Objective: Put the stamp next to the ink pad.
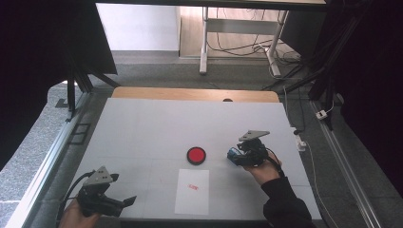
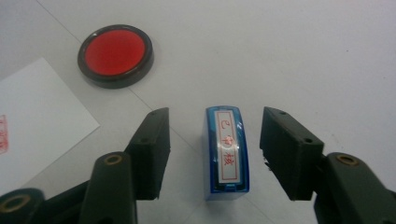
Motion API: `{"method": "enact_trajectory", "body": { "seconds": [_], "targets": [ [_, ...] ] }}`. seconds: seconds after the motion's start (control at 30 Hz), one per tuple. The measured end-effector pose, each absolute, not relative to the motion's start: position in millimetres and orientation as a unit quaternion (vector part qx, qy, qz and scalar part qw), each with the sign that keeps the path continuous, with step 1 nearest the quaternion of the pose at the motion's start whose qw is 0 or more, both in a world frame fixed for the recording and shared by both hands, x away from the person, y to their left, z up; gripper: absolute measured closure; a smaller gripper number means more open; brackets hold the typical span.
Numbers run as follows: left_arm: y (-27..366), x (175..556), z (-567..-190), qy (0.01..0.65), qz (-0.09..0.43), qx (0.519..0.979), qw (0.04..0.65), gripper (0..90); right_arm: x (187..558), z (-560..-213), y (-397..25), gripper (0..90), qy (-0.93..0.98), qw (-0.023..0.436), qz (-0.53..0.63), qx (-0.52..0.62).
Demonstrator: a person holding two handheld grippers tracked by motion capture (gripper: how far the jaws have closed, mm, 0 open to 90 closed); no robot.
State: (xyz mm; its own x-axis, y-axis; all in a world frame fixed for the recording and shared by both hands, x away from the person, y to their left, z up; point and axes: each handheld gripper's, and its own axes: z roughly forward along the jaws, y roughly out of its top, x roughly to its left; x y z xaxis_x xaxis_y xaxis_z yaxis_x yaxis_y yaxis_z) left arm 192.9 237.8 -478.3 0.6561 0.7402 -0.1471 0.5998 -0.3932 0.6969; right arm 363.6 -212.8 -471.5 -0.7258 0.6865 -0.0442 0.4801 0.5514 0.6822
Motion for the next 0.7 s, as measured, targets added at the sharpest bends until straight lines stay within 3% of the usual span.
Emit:
{"method": "enact_trajectory", "body": {
  "seconds": [0.43,0.7],
  "targets": [
    [238.5,193.2,-478.4,0.405,0.090,0.828,0.376,0.0,350.5,-460.7,-210.0,13.1,0.850,0.151,0.367,0.348],
    [238.6,193.3,-478.4,0.406,0.090,0.828,0.377,0.0,340.3,-455.7,-212.2,3.0,0.843,0.144,0.373,0.359]
  ]
}}
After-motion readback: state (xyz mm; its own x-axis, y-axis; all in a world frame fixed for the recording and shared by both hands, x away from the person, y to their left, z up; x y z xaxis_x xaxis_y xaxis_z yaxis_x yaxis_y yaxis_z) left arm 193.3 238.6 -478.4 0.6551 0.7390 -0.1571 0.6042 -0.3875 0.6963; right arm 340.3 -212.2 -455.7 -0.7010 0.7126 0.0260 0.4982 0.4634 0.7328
